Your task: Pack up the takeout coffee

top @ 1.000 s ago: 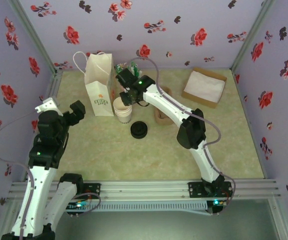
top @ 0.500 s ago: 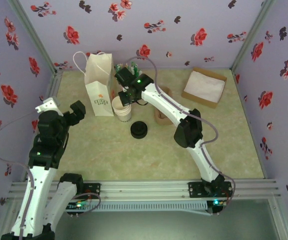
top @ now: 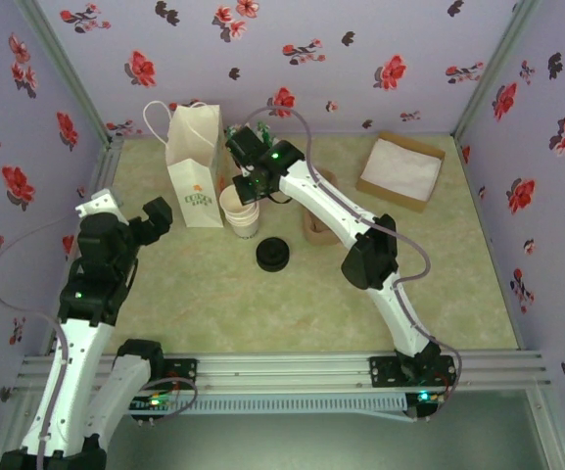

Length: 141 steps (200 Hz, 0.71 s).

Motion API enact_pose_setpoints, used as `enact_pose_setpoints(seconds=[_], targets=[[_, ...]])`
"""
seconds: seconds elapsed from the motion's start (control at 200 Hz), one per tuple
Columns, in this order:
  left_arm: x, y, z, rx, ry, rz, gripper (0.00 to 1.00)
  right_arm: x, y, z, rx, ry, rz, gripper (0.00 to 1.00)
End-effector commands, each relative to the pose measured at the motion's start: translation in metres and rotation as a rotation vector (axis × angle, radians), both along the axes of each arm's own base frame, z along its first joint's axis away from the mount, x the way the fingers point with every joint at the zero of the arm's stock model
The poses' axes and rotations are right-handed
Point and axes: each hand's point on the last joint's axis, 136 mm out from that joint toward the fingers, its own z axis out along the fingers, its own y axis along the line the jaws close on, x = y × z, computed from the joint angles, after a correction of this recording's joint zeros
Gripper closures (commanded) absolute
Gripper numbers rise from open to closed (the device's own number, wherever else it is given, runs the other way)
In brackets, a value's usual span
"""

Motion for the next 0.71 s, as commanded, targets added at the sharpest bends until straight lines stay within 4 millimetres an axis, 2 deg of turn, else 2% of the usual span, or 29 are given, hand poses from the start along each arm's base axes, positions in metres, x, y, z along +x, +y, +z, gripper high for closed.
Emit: enact_pose_setpoints(seconds=[0.0, 0.35, 0.535, 0.7], targets=[[0.0, -0.004, 0.0, 0.025, 0.003, -0.033, 0.0, 0.003, -0.002, 0.026, 0.043, -0.032, 0.005, 1.0], [0.003, -0.005, -0.004, 0.031, 0.027, -0.034, 0.0, 0.01, -0.011, 0.067, 0.13, -0.075, 0.001, 1.0], [0.004, -0.004, -0.006, 0.036, 0.031, -0.029, 0.0, 0.003, -0.013, 0.106, 0.199, -0.129, 0.038, 1.0], [0.005, -0.004, -0.007, 0.033, 0.033, -0.026, 0.0, -0.004, -0.02, 0.131, 0.224, -0.168, 0.047, 1.0]])
